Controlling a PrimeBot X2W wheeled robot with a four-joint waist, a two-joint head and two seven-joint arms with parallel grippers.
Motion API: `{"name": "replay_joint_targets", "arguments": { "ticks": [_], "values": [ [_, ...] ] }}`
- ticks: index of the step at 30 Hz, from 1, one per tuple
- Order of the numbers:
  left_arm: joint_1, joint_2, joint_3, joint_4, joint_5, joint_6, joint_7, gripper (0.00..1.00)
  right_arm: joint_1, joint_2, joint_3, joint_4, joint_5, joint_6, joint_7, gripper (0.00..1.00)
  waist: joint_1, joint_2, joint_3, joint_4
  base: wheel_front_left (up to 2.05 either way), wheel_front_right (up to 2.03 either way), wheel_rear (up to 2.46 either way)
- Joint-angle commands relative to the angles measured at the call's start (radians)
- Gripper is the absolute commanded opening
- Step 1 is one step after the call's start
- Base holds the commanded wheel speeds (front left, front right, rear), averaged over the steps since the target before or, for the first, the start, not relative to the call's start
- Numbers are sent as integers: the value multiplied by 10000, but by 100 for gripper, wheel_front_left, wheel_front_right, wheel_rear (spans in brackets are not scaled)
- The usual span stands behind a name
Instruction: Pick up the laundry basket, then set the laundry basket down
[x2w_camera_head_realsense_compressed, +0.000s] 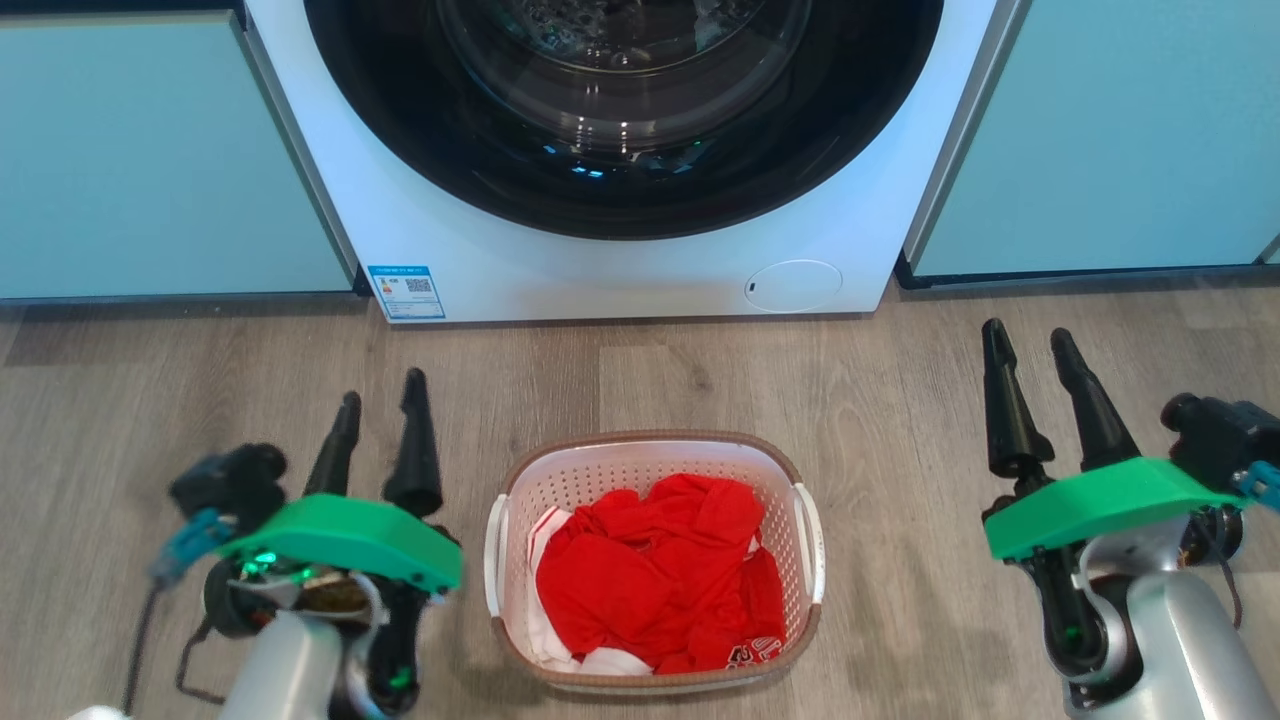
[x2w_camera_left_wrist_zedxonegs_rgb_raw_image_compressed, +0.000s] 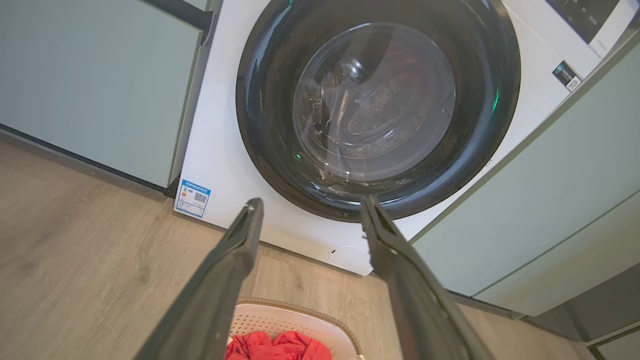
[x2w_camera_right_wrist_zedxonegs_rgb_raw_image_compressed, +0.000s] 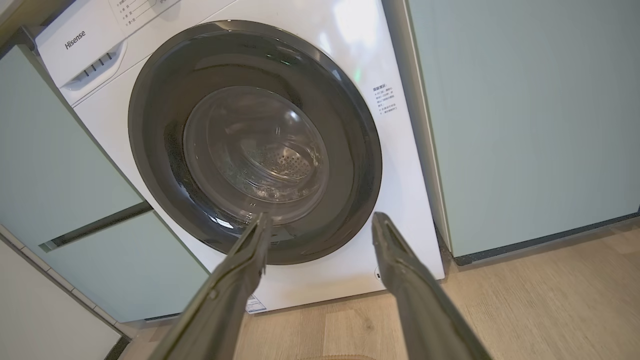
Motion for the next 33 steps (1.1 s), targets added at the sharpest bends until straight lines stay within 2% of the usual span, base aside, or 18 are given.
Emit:
{"name": "replay_joint_targets", "arguments": {
  "ticks": [1,16,20,21,25,33],
  "values": [
    [-664,278,-116,-319,472,234,-144,100,-500,-172,149,-517,-445,43,-170,100,-1,0,-2,-6,0,0,0],
    [-1601,1299,-2987,952,2545,1674,-584,100,-347,-97,439,-132,-2580,52,-610,100,-1,0,-104,-34,0,0,0],
    [-1787,1331,-3466,1039,2699,1974,-701,100,-376,-58,538,-72,-2969,54,-728,100,-1,0,-123,-45,0,0,0],
    [-1780,1195,-3452,827,2481,2050,-760,100,-398,-35,538,-106,-3165,56,-786,100,-1,0,-109,-47,0,0,0],
    [-1701,1035,-3154,413,2271,1888,-848,100,-447,20,481,-243,-3401,57,-874,100,-1,0,-65,-56,0,0,0],
    [-1314,355,-1853,49,2593,739,-1083,100,-474,145,275,-573,-4032,62,-1109,100,-1,0,-3,-53,0,0,0]
  ]
}}
